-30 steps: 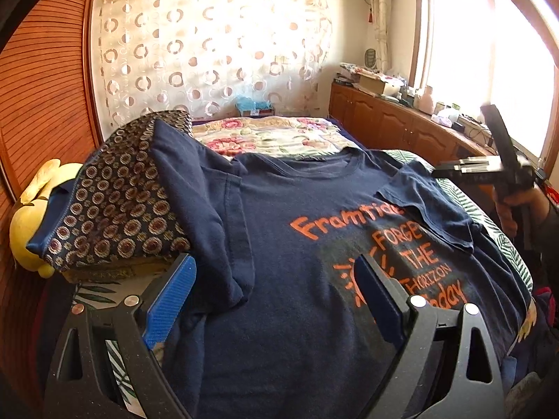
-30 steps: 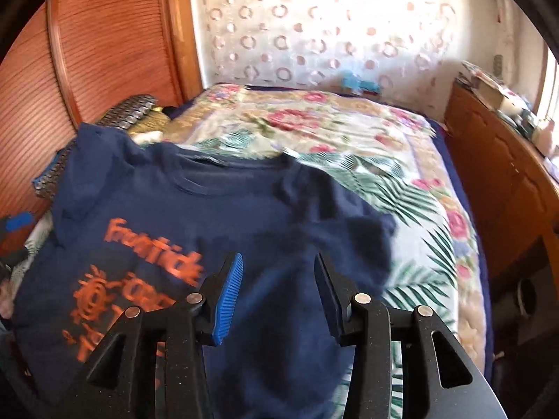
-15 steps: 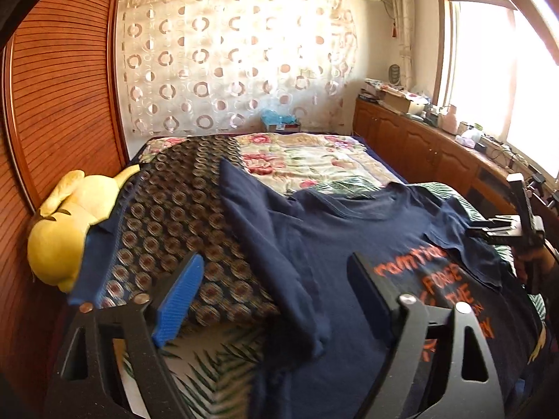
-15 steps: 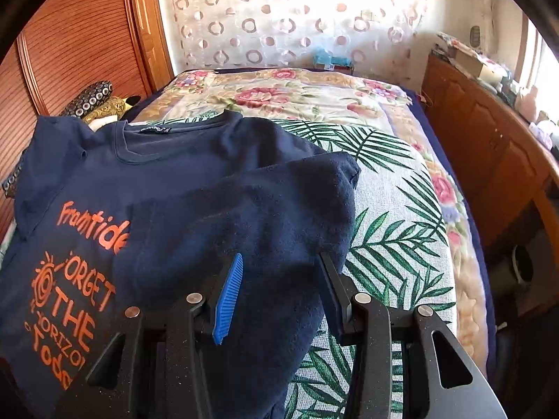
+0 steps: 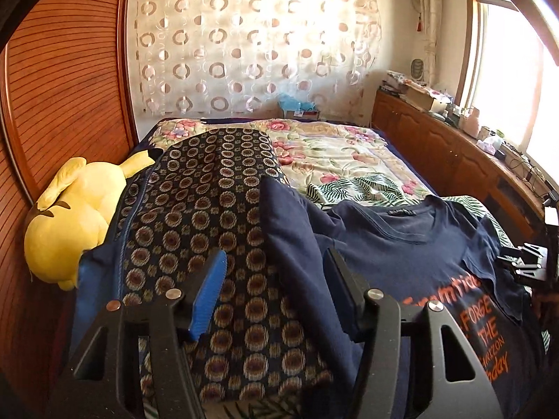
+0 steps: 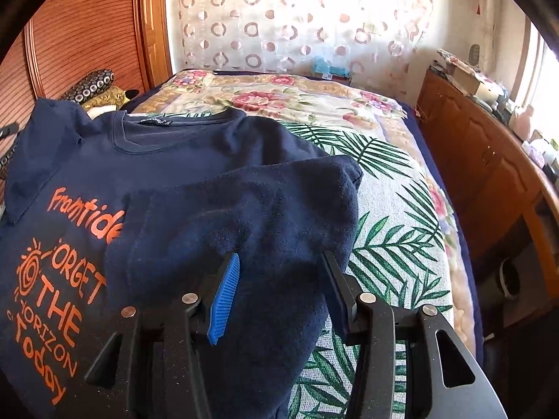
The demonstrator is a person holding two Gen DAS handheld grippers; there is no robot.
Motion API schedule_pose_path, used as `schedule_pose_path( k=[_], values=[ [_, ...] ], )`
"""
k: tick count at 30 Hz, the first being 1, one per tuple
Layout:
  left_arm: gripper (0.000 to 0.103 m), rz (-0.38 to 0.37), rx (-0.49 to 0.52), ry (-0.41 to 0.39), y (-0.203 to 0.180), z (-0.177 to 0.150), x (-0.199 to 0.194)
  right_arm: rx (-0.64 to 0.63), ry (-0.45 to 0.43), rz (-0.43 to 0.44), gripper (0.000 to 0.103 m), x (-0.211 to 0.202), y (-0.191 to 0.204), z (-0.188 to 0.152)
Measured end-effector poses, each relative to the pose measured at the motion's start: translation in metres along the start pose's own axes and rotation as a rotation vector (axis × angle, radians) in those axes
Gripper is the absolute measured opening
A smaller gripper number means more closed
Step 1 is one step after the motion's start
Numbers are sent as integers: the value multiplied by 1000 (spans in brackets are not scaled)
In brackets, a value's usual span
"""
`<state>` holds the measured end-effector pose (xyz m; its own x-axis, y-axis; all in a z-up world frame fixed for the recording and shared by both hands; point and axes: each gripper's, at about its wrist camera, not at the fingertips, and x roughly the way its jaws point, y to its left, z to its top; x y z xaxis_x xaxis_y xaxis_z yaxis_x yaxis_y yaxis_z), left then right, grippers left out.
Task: Fold small clothes
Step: 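Grasp the hem of the navy T-shirt with the left tool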
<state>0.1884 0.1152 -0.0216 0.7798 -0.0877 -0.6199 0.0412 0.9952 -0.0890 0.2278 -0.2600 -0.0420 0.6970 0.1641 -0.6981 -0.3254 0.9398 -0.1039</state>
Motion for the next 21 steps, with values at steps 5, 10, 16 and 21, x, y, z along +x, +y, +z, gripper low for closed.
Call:
schedule_pose_path(
  k=[5,10,16,21],
  values=[
    [49,-29,-8,13,-1,8,18,1,-1,3,49,0,-2,0],
    [49,-8,-7,36,-2,14,31,0,-1,3,49,-1,-3,0],
    [6,-14,20,57,-9,16,38,0,-2,3,49,-1,-3,0],
    [3,-75,52,31,-25,15,18,1,-2,5,49,-1,-3,0]
  ],
)
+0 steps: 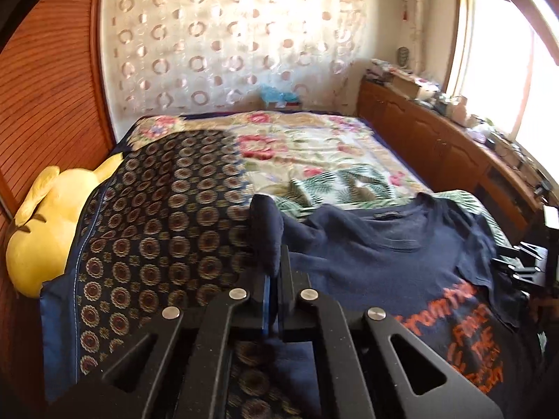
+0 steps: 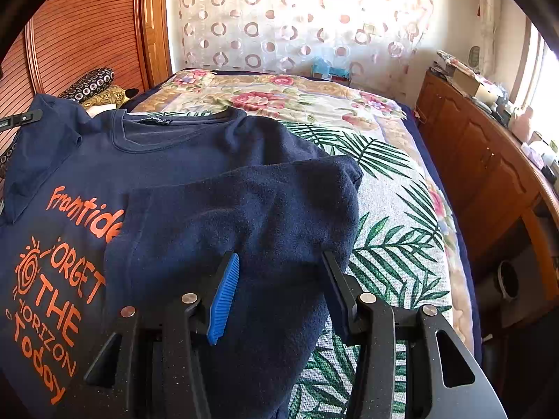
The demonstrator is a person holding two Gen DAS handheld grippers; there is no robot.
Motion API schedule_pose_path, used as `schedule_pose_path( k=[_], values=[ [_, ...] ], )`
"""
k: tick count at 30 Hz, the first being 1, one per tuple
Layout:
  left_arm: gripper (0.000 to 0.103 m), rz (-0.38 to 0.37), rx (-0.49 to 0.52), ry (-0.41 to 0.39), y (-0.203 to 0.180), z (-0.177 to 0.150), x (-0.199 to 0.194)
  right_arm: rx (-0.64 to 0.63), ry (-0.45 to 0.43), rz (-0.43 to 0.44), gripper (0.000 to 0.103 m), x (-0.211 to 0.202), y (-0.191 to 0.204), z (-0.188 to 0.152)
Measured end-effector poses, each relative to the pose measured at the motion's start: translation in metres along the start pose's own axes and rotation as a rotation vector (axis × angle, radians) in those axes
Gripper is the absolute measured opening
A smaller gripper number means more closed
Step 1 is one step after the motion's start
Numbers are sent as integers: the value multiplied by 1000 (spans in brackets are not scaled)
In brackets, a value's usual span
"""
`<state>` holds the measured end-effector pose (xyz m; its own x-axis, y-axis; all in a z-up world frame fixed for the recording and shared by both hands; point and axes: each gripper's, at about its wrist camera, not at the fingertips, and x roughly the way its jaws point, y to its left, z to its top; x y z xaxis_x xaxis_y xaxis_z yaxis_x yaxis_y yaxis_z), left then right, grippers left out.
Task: Fold small clothes
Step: 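Grasp the hem of the navy T-shirt with the left tool, then grasp the hem with the right tool while the left tool holds it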
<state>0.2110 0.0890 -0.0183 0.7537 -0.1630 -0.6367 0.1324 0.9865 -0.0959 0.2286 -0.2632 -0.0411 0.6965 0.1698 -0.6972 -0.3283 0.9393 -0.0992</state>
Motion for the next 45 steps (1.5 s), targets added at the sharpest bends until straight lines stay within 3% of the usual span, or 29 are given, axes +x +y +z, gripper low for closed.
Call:
schedule_pose_path(
  k=[10,22,28,30,31,32,34,39,45],
  values=[
    [3,-102,64,-64,-36,-31,-52,11,-2,15,50,0,-3,0],
    [3,-96,95,-18,-47,-79,-55,132,41,19,52,23,-35,23],
    [3,-102,93,-4,-46,-93,-58,104,53,-4,51,39,-30,41],
    [3,-108,90,-5,-46,-96,-61,87,54,12,39,40,-22,43],
    [3,-113,89,-7,-46,-98,-63,73,56,23,21,39,-19,44],
    [3,-117,89,-10,-46,-99,-66,60,57,38,10,38,-16,44],
    [3,-125,88,-22,-46,-102,-74,38,32,62,9,28,-11,44],
    [3,-122,70,-79,-40,-114,-102,32,-131,124,9,-37,4,31],
    [3,-118,17,-96,-23,-138,-126,35,-260,171,8,-110,13,-16]
  ],
)
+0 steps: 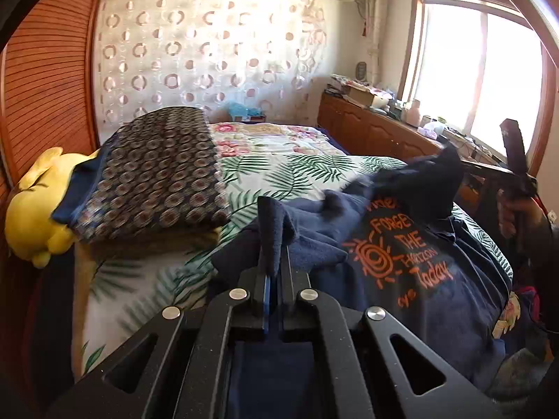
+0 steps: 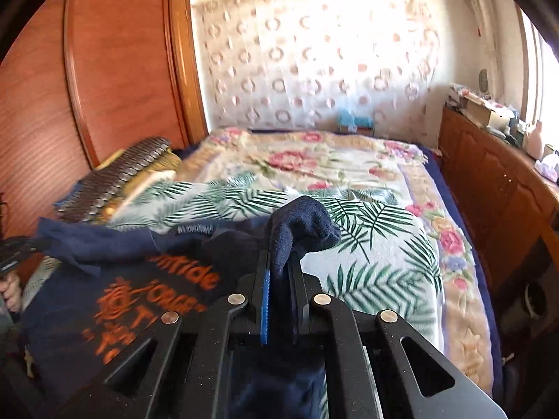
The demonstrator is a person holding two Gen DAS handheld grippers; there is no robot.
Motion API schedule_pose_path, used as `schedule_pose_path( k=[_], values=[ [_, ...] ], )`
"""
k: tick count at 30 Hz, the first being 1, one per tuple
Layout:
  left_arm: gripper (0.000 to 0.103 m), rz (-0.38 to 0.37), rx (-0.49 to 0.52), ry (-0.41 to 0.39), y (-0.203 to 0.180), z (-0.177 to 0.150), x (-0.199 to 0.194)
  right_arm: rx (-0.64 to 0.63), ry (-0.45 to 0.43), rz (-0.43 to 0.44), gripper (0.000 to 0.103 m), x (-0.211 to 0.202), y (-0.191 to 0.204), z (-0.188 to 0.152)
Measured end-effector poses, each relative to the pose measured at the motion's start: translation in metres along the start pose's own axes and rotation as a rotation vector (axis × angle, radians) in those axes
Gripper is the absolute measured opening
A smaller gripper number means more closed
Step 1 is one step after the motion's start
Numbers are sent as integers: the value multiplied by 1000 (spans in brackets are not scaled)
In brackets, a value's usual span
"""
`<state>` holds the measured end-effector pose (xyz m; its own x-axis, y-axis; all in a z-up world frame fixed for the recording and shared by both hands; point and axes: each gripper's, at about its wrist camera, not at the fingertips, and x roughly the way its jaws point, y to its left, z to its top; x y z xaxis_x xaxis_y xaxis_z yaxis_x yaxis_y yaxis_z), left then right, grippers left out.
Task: Fold small clothes
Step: 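Grasp the hem with the right tool while the left tool holds it, then lift the hem with both tools and fold it toward the collar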
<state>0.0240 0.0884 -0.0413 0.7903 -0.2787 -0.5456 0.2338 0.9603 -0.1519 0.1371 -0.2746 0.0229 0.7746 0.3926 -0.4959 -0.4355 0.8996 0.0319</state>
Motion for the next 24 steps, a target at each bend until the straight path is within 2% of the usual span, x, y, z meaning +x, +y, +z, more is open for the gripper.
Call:
schedule_pose_path(
  k=[8,18,24],
  values=[
    [3,29,-50,-17,21,-20,-38,22,5,7,8,-53,-2,-45],
    [3,44,-118,-23,40,-36,-60,-25,3,14,8,-96,12,-49],
    [3,55,-76,21,31,-49,-59,-33,87,31,9,-99,15,-77]
  ],
)
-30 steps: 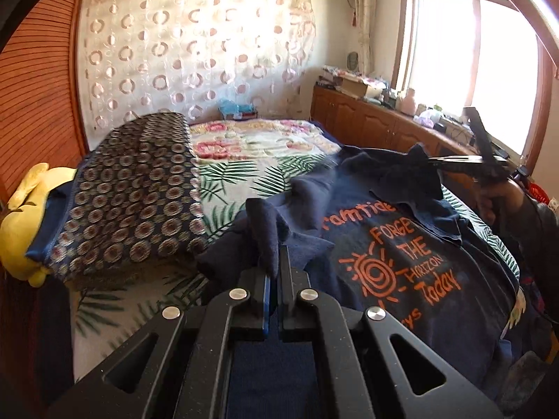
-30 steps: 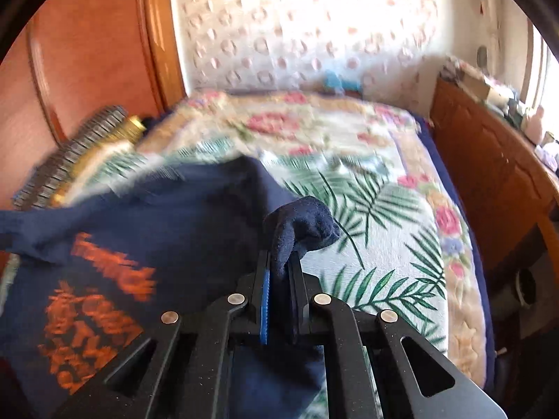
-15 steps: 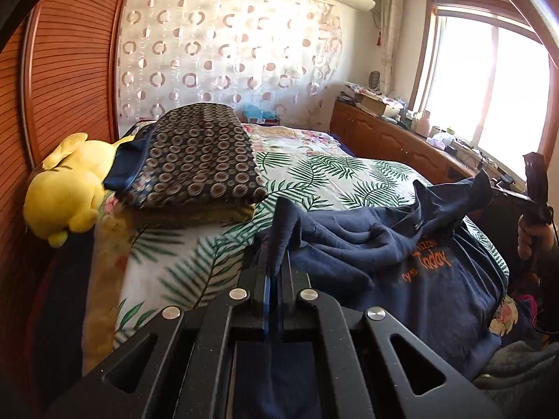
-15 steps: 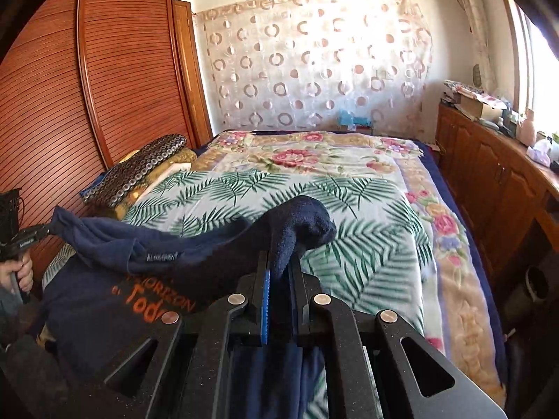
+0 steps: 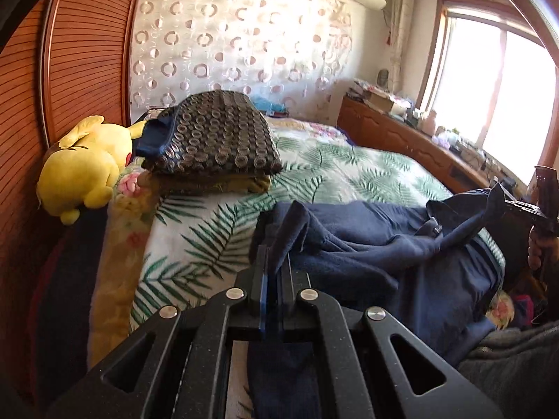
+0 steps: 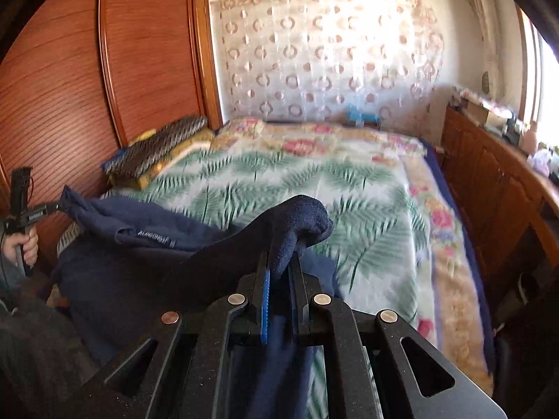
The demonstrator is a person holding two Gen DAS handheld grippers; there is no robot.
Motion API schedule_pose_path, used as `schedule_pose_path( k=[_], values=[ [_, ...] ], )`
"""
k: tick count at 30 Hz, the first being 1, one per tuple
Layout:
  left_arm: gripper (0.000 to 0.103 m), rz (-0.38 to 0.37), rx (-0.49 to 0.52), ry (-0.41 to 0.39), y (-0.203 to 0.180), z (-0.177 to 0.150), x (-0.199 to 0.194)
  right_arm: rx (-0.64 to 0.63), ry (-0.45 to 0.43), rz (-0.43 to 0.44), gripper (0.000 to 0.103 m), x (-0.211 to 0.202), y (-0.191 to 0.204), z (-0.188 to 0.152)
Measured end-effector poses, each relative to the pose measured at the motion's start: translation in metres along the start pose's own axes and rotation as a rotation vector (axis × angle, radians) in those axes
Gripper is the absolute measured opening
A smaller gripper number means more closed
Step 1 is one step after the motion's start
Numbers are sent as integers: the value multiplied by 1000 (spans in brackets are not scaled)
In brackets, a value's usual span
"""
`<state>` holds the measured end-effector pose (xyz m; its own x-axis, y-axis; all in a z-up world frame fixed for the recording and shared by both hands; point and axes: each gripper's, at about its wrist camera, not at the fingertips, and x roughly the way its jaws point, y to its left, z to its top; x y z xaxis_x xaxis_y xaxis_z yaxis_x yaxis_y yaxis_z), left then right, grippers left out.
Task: Fold small clothes
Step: 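Lift the hem with both tools and fold it toward the collar, then lower the folded hem onto the shirt and open both tools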
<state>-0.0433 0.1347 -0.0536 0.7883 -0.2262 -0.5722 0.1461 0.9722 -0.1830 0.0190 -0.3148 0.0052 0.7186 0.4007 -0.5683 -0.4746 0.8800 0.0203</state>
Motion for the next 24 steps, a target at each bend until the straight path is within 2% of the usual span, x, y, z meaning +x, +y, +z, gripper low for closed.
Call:
schedule_pose_path(
  k=[3,6,8,9,11,13,15,16,17,18,19,21,22,23,24],
  values=[
    [5,7,6,23,0,-6,5,12,84,-34,9,22,-4,-24],
    [9,10,-5,29,5,-6,8,23,110,-41,9,32,-9,-32],
    [22,19,-10,11,6,-3,5,32,110,-40,9,31,-11,-29],
    [24,18,-11,5,6,-1,3,33,106,-39,9,29,-11,-27],
    [37,14,-4,-19,9,8,0,22,98,-43,12,24,-10,-24],
    [44,21,9,-44,9,18,-3,14,73,-46,12,17,-5,-23],
    [58,29,23,-51,9,27,-1,25,50,-47,12,11,-8,-19],
    [71,36,31,-51,8,33,1,28,42,-47,12,9,-9,-17],
    [79,42,42,-55,7,39,3,29,34,-49,12,6,-11,-15],
    [80,44,49,-60,6,44,6,27,27,-55,12,3,-12,-14],
    [81,42,54,-59,5,49,9,23,21,-63,16,1,-13,-13],
    [81,35,67,-48,2,58,18,23,6,-91,31,-3,-16,-10],
    [81,36,75,-41,0,62,23,22,0,-101,43,-3,-18,-8],
    [81,45,87,-33,-3,68,31,27,-6,-108,48,-1,-20,-6],
    [81,50,95,-28,-5,71,36,32,-9,-114,48,3,-23,-5]
  ],
)
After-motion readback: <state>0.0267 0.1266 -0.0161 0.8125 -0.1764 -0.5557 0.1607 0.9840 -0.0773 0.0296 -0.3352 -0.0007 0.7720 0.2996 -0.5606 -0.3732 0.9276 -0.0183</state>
